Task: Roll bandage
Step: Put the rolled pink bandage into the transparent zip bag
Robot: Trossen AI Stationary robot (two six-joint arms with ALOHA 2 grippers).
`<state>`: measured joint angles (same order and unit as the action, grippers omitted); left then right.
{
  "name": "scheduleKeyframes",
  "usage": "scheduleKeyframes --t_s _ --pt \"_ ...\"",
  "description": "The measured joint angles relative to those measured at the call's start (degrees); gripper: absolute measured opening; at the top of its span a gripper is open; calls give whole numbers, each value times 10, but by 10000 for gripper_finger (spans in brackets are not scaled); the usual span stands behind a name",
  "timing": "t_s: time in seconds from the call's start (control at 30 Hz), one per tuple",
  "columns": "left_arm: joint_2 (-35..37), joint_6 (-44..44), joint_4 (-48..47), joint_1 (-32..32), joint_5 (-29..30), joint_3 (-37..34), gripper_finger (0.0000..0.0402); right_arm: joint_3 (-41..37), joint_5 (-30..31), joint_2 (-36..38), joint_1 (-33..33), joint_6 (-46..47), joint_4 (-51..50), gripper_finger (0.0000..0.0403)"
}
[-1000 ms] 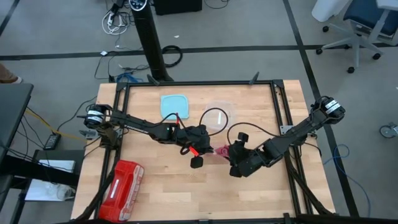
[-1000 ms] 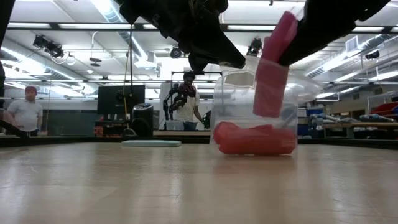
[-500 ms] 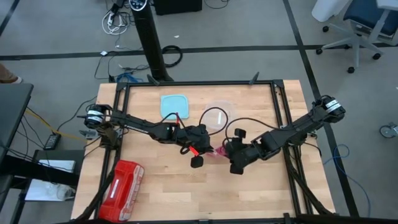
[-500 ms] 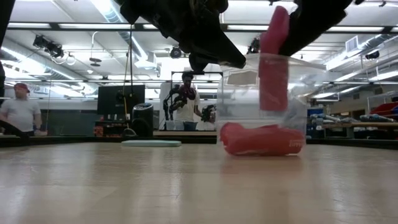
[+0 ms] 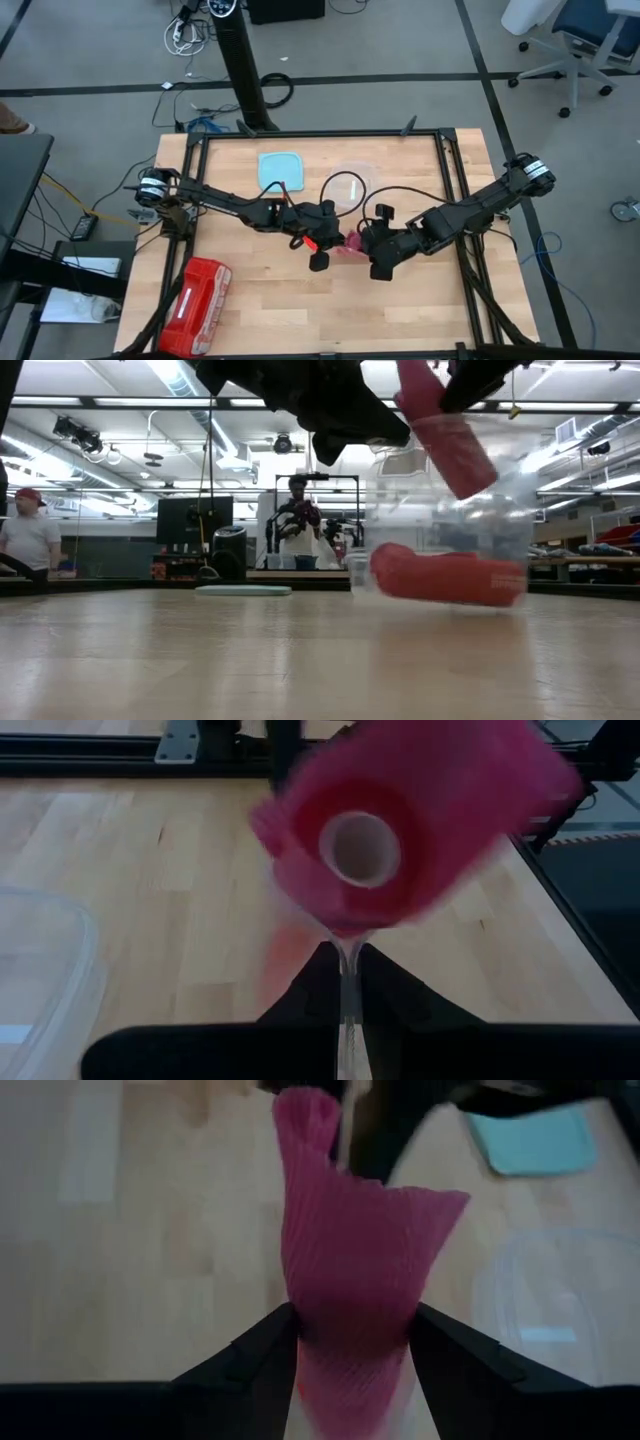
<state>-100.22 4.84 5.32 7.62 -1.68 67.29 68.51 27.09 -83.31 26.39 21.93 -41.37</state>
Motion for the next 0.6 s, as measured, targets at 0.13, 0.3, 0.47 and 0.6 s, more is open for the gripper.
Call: scheduleKeyframes --t_s 0.13,0.3,0.47,0.6 --pt "3 -2 -3 0 9 0 21 1 -16 0 -10 21 -44 185" --pt "14 -3 1 0 10 0 21 1 -2 3 -10 61 -79 185" --pt "16 -3 -8 0 10 0 21 1 -22 0 -6 38 -51 185" --pt "16 -3 -3 0 10 0 21 0 -18 1 -15 58 -67 185"
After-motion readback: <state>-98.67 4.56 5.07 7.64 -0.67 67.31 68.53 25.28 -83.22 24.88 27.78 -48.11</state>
